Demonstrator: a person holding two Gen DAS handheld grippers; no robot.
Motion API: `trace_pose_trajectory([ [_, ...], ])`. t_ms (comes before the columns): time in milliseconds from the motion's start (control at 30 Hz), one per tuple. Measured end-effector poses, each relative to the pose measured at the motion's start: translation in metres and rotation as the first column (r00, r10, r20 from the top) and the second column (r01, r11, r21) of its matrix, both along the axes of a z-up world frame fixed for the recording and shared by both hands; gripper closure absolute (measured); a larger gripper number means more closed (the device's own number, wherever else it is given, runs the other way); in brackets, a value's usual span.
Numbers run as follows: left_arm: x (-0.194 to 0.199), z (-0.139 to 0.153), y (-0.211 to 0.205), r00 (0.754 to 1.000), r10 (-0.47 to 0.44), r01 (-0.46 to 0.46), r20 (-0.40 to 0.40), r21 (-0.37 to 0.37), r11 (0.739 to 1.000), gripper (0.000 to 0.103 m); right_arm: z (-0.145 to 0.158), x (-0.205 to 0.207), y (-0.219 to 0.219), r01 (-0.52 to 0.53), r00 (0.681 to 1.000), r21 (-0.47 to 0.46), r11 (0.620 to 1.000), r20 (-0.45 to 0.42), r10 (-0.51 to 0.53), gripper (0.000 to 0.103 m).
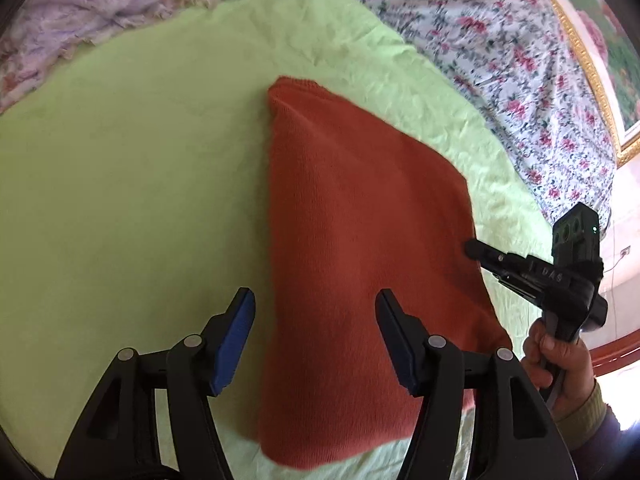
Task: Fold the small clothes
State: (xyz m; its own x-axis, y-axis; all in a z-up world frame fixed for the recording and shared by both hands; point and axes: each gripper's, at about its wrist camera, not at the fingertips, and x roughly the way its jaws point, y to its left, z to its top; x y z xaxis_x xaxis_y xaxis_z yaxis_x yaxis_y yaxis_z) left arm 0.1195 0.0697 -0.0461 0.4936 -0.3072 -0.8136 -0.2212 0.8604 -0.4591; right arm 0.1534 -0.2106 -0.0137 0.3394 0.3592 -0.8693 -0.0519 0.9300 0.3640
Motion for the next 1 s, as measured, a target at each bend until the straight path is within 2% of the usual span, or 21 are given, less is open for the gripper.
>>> trace_pose_trajectory([
  [67, 0.01, -0.004, -0.001, 1.0, 0.008, -0.008, -0.028, 0.007, 1.0, 0.04, 0.0, 0.002, 0.001, -0.01, 1.0, -0.004, 1.0, -0.006, 0.01, 0.093],
  [167, 0.016, 0.004, -0.003, 1.0, 0.005, -0.005, -0.005, -0.003, 1.0, 0.04, 0.026, -0.003, -0.008, 0.016, 0.998, 0.061, 0.998, 0.067, -0.021, 0.094],
  [233, 0.02, 0.004, -0.008, 1.0, -0.008, 0.008, -0.007, 0.018, 1.0, 0.04, 0.041, -0.007, -0.013, 0.03, 0.993, 0.06, 0.998, 0.115, -0.037, 0.094],
  [300, 0.022, -0.001, -0.011, 1.0, -0.016, 0.017, -0.026, 0.027, 0.999, 0.042, 0.034, -0.004, -0.017, 0.034, 0.995, 0.014, 0.999, 0.097, -0.035, 0.094],
  [367, 0.023, -0.01, -0.012, 0.999, -0.02, 0.022, -0.049, 0.044, 0.999, 0.042, 0.014, 0.0, -0.023, 0.052, 0.998, -0.011, 0.999, 0.047, -0.052, 0.094],
  [467, 0.024, -0.023, -0.011, 0.998, -0.016, 0.019, -0.063, 0.045, 0.999, 0.041, -0.006, 0.005, -0.021, 0.04, 0.999, -0.073, 0.997, 0.017, -0.038, 0.094],
  [567, 0.026, -0.03, -0.011, 0.997, -0.015, 0.018, -0.074, 0.037, 0.999, 0.041, -0.016, 0.008, -0.016, 0.027, 1.0, -0.122, 0.992, 0.007, -0.027, 0.094],
  [667, 0.022, -0.025, -0.015, 0.997, -0.027, 0.03, -0.075, 0.044, 0.999, 0.042, -0.018, 0.008, -0.015, 0.033, 0.999, -0.14, 0.99, 0.004, -0.033, 0.093],
  [767, 0.009, -0.023, -0.02, 0.996, -0.057, 0.059, -0.074, 0.028, 0.998, 0.043, -0.007, 0.002, -0.016, 0.05, 0.999, -0.11, 0.993, 0.012, -0.049, 0.089],
  [900, 0.012, -0.021, -0.015, 0.996, -0.065, 0.066, -0.064, 0.013, 0.998, 0.042, 0.023, -0.02, -0.005, 0.051, 0.997, -0.125, 0.991, 0.063, -0.043, 0.089],
  [1000, 0.038, -0.02, -0.003, 0.998, -0.039, 0.038, -0.042, -0.016, 0.999, 0.04, 0.041, -0.048, 0.014, -0.025, 0.995, -0.033, 0.999, 0.096, 0.028, 0.089],
])
